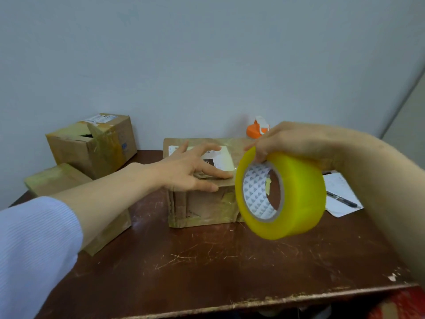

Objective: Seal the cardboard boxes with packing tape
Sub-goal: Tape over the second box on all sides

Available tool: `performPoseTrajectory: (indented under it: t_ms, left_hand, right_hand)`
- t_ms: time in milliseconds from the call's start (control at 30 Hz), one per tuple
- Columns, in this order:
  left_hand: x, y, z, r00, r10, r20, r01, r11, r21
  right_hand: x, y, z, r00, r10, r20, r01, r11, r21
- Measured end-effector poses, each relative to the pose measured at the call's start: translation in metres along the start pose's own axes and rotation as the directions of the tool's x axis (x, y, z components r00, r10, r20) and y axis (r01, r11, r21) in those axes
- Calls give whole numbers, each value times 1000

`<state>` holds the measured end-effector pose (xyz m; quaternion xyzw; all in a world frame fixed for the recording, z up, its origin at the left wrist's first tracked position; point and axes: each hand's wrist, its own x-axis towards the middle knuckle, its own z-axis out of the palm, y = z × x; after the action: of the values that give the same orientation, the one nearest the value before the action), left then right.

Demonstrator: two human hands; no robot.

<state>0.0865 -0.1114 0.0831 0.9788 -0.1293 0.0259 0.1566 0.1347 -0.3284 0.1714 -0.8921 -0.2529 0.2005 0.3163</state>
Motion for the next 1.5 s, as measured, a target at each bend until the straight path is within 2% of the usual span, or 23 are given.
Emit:
performPoseTrajectory:
  t_ms: [200,333,433,500,567,633,700,833,933,967,1000,1133,1233,1367,1500]
  left_hand:
    - [-2,-2,5,988,36,-153,-62,984,-166]
    - [0,-2,5,981,43,-188,-86,970,-229]
    - [2,-2,6,982,51,-182,-95,966,-242]
    - [4,-5,5,983,35,-181,-86,956,-279]
    - [7,-9,5,975,-17,-221,-60,940,-335]
    - [9,-13,3,962,-106,-251,22,948,-318]
    - [12,-17,0,968,-134,-213,70,956,-285]
    - [10,-16,-2,990,-71,-119,39,967,-253]
    - [7,-13,-1,993,-35,-117,-1,956,-295]
    - [7,-12,-1,994,-23,-110,-12,954,-300]
    - [6,-11,-1,995,-14,-98,-17,953,-302]
    - [4,-7,-3,1000,1,-19,-6,968,-252]
    - [4,-4,-4,1000,29,-4,-29,978,-206]
    - [2,0,0,994,70,-89,-85,980,-180]
    - [1,0,2,983,35,-178,-87,952,-295]
  right_hand:
    - [-4,4,46,999,0,46,14,956,-292]
    - [1,9,69,1000,-26,8,26,851,-524]
    - [4,14,81,997,-69,-24,41,802,-597]
    - [4,14,76,998,-59,-13,43,841,-539]
    - [4,14,61,999,-45,5,44,937,-347]
    - [5,14,44,999,-27,28,30,992,-123]
    - [8,16,34,999,-8,50,8,1000,0]
    - [12,17,26,995,8,95,-9,1000,14]
    - [10,16,4,996,12,84,-32,971,235]
    - [9,14,-1,998,12,69,-29,965,260]
    - [9,11,-4,998,9,55,-21,973,231]
    - [8,4,16,998,16,69,-11,997,-71]
    - [0,1,31,997,-4,73,18,981,-194]
    - [-6,-3,51,999,-7,33,22,879,-475]
    - [-3,7,81,997,-80,-22,45,744,-666]
